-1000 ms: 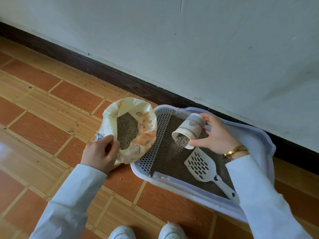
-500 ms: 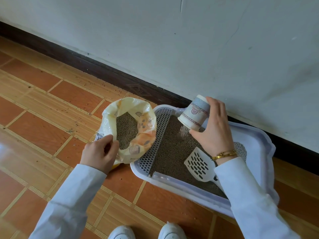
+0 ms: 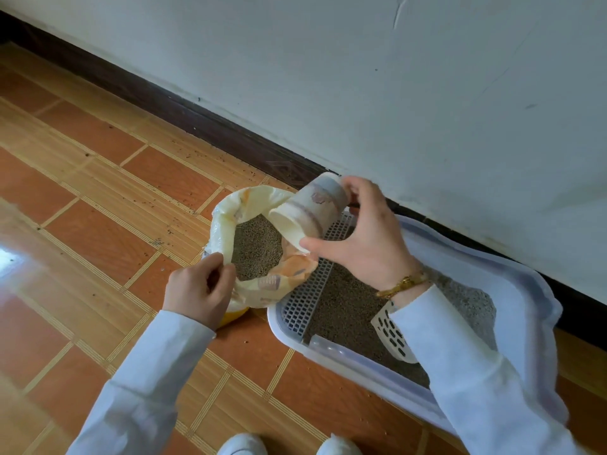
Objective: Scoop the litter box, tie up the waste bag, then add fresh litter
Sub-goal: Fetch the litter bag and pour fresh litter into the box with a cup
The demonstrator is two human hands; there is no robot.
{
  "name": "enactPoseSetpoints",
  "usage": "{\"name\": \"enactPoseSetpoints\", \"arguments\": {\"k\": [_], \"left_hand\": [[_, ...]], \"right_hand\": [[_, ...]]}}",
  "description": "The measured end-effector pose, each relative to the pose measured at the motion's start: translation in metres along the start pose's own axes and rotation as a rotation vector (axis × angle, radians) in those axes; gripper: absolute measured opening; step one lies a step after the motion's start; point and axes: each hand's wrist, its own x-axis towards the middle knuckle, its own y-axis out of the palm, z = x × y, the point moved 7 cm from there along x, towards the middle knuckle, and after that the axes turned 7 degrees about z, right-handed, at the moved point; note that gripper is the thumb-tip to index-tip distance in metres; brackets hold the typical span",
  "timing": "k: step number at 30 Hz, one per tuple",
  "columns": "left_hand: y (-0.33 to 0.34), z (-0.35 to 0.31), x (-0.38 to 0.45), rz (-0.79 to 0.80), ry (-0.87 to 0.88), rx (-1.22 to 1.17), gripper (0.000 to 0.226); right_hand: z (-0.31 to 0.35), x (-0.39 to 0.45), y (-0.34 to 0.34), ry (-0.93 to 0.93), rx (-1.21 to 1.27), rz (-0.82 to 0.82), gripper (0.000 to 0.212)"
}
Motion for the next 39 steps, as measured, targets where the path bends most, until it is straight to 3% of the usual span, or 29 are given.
{"name": "enactPoseSetpoints", "arguments": {"k": [4, 10, 20, 26, 31, 36, 39], "left_hand": [[-0.002, 0.013, 0.005, -0.030, -0.104, 0.007, 0.033], [0.002, 0.021, 0.010, -0.024, -0.118, -0.007, 0.034], [0.016, 0.038, 0.018, 0.033, -0.093, -0.053, 0.034], [0.018, 0.043, 0.020, 0.035, -0.107, -0.059, 0.036], [0.016, 0.044, 0.015, 0.049, -0.123, -0.050, 0.038], [0.011, 0.041, 0.013, 0.035, -0.113, -0.045, 0.037], [0.011, 0.037, 0.013, 0.031, -0.102, -0.049, 0.037]], "right_hand": [[0.031, 0.016, 0.062, -0.139, -0.306, 0.227, 0.092], [0.026, 0.049, 0.121, -0.203, -0.499, 0.377, 0.092], [0.010, 0.069, 0.171, -0.321, -0.725, 0.360, 0.094], [-0.004, 0.071, 0.187, -0.264, -0.666, 0.474, 0.075], [-0.020, 0.071, 0.186, -0.070, -0.530, 0.656, 0.072], [-0.032, 0.068, 0.157, 0.125, -0.336, 0.627, 0.096], [-0.037, 0.058, 0.131, 0.227, 0.002, 0.587, 0.101]]}}
